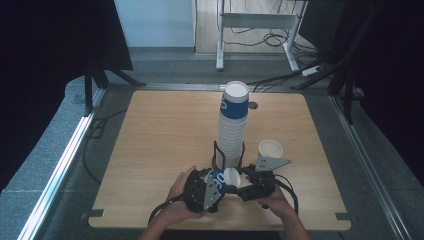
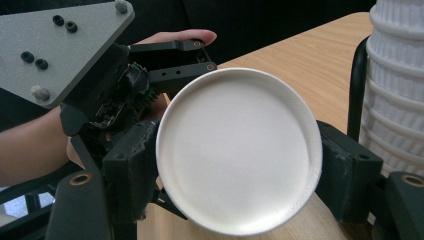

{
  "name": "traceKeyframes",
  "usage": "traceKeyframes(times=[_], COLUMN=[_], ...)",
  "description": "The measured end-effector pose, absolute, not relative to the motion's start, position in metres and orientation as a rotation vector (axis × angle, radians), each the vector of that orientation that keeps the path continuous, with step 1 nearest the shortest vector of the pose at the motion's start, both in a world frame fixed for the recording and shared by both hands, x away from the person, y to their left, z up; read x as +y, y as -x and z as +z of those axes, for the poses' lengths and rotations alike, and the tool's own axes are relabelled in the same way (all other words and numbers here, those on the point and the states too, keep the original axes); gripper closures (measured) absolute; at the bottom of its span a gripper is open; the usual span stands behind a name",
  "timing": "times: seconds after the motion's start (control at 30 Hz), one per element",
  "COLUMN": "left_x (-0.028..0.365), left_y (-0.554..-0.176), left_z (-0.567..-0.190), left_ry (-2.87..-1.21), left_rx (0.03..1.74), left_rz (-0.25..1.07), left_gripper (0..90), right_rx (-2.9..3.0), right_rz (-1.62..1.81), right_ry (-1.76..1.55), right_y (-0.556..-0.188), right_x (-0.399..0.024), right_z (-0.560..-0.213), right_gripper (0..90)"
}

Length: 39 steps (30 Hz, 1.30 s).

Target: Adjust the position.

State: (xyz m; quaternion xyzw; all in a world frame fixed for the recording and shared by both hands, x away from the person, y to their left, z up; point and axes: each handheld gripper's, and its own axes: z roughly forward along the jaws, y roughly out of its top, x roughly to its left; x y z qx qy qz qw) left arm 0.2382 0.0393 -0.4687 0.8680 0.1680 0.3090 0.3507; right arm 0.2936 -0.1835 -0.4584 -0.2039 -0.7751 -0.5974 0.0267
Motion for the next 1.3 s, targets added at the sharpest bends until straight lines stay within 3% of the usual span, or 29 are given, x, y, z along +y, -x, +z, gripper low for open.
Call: traceKeyframes(times=[0.63, 1.3], left_x=[0.043, 0.038], left_y=[-0.242, -0.245], left_z=[-0.469, -0.461], left_ry=[-2.288, -2.356], left_rx=[0.392, 0.283], left_rz=[0.837, 0.938], left_gripper=[17.0, 17.0], right_rx=[-2.486, -3.01], right_rz=[-1.849, -1.126], right_ry=[0.635, 0.412], right_y=[-0.292, -0.294], right_x=[-0.195, -0.18], right_z=[-0.44, -0.401], right_gripper=[20.0, 19.9])
